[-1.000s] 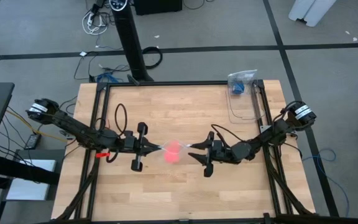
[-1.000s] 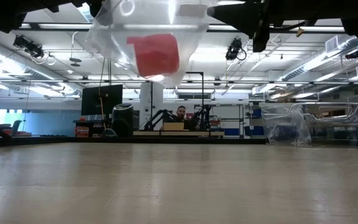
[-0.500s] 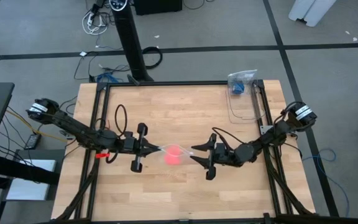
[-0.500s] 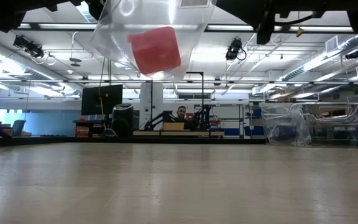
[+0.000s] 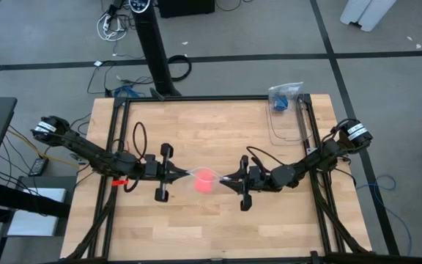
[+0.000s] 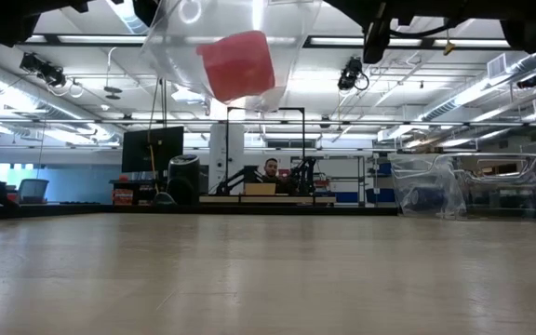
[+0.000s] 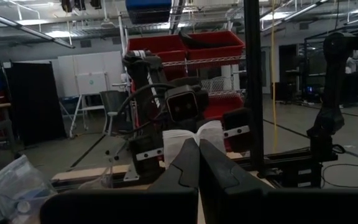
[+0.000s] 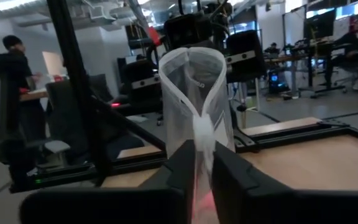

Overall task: Roll bandage
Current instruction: Close the transparent zip bag

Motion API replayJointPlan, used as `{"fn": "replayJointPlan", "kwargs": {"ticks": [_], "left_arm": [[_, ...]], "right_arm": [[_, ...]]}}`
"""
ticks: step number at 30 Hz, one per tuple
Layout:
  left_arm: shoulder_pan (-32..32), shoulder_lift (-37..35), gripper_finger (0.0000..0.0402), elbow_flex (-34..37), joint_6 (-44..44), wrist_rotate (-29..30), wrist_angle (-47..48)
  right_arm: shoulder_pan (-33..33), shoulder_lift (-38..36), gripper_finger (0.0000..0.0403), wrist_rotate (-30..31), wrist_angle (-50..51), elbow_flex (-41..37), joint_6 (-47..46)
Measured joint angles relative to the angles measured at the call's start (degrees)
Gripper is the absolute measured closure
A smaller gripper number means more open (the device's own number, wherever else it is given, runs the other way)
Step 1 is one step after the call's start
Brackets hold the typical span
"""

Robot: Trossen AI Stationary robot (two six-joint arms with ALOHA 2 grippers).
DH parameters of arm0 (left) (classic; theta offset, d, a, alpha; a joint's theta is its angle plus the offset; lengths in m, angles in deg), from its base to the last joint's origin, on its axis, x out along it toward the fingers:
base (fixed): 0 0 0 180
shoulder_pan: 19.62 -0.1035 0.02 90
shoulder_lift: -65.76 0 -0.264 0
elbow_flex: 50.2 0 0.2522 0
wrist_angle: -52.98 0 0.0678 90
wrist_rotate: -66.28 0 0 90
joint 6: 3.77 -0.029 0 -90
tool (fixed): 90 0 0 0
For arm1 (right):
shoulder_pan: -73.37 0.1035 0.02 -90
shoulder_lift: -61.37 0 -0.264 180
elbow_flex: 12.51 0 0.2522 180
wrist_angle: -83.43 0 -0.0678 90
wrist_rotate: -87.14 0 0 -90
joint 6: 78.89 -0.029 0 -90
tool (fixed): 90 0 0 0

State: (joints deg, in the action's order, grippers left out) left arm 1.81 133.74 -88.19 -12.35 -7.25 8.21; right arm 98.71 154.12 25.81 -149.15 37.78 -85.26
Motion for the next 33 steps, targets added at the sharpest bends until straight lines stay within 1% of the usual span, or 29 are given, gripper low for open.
{"fn": "replayJointPlan", "kwargs": {"ticks": [5, 7, 9, 14, 19, 21, 28, 33], "left_arm": [[0.1, 0.0, 0.04, 0.0, 0.3, 0.2, 0.7], [0.1, 0.0, 0.04, 0.0, 1.2, 0.3, 1.9], [0.1, 0.0, 0.04, 0.0, 2.0, 1.3, 3.7], [0.1, 0.0, 0.04, 0.0, 5.3, 5.1, 9.5], [0.1, 0.0, 0.04, 0.0, 6.9, 5.3, 10.9], [0.1, 0.0, 0.04, 0.0, 7.1, 5.4, 11.0], [0.1, 0.0, 0.04, 0.1, 7.9, 5.3, 13.0], [0.1, -0.1, 0.04, 0.1, 8.9, 5.3, 13.9]], "right_arm": [[1.2, 0.0, 0.0389, 3.2, 0.0, 0.0, 2.4], [1.9, 0.0, 0.0398, 4.8, 0.0, 0.0, 3.5], [2.5, 0.0, 0.0398, 6.0, -0.1, 0.0, 4.5], [3.6, 0.0, 0.04, 6.5, 0.0, 0.0, 6.5], [3.6, 0.0, 0.0399, 7.0, 1.2, 0.0, 6.6], [3.6, -0.2, 0.04, 7.0, 3.2, 0.0, 6.4], [4.1, -2.5, 0.04, 7.1, 11.9, 0.0, 1.2], [4.6, -4.6, 0.0401, 7.9, 15.8, 0.0, 0.6]]}}
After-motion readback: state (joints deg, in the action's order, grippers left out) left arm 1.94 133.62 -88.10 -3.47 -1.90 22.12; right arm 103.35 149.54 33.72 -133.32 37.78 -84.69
